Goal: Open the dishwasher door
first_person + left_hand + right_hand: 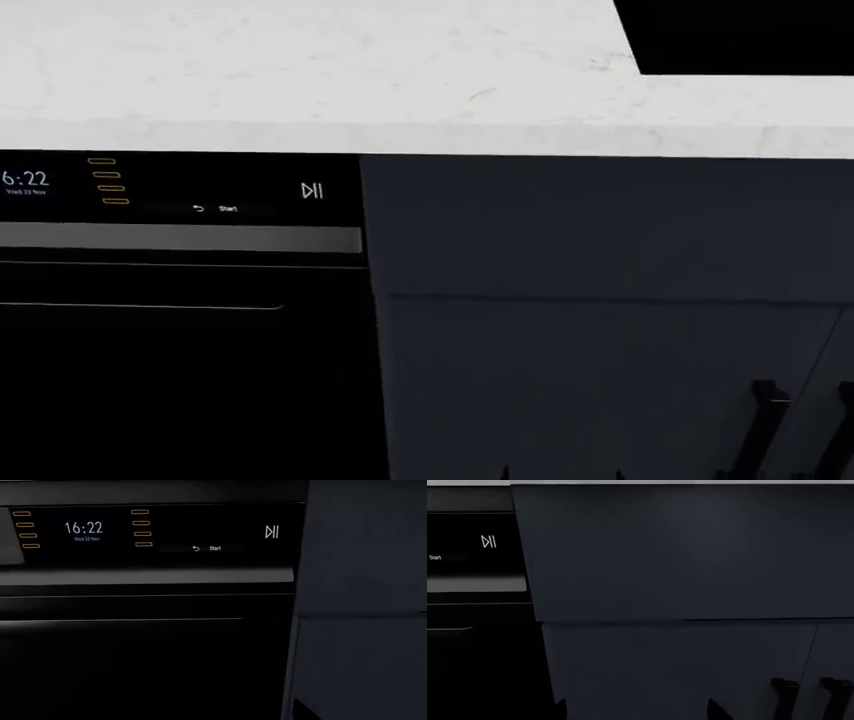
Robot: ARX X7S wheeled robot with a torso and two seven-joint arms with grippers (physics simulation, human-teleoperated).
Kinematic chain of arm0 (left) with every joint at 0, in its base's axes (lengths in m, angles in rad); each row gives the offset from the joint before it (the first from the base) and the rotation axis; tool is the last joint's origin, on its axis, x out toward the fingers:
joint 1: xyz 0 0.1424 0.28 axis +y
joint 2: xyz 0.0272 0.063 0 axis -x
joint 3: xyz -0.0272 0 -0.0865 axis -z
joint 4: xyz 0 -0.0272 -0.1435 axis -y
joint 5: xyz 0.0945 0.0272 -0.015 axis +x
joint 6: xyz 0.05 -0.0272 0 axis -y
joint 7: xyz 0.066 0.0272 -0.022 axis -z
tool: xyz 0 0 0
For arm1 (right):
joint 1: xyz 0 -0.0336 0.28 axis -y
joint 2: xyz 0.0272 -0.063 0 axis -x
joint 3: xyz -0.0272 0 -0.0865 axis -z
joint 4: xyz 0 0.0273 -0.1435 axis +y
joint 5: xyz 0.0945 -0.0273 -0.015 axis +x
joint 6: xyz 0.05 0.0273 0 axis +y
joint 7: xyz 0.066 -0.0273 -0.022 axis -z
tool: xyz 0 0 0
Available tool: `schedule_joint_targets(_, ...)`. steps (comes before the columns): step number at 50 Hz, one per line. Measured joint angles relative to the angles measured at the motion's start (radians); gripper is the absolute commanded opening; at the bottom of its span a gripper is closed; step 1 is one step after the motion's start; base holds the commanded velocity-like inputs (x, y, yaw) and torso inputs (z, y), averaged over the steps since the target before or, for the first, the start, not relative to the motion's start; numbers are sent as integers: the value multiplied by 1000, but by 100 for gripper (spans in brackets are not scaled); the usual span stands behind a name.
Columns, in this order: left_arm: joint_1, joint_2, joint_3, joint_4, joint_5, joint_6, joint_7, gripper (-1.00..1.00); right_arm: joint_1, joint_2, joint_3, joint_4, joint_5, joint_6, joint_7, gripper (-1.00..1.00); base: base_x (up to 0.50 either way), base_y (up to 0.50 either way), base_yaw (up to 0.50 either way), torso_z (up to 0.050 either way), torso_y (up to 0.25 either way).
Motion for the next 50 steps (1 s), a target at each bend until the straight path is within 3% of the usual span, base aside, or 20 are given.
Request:
schedule_joint_targets(25,2,-15,18,-1,-5,9,-17,100,-3,14,-15,-5,22,-5,14,100,0,0,0,-50,0)
schedule_joint_targets(35,1,-19,17,-7,-16,25,-22,100,-1,20,-24,-12,26,4,21,100,20,0,0,0,0)
schedule_joint_targets(50,0,-25,22,-7,-25,35,-30,100,3,28,-36,-11,31,11,29,100,358,0,0,0,0)
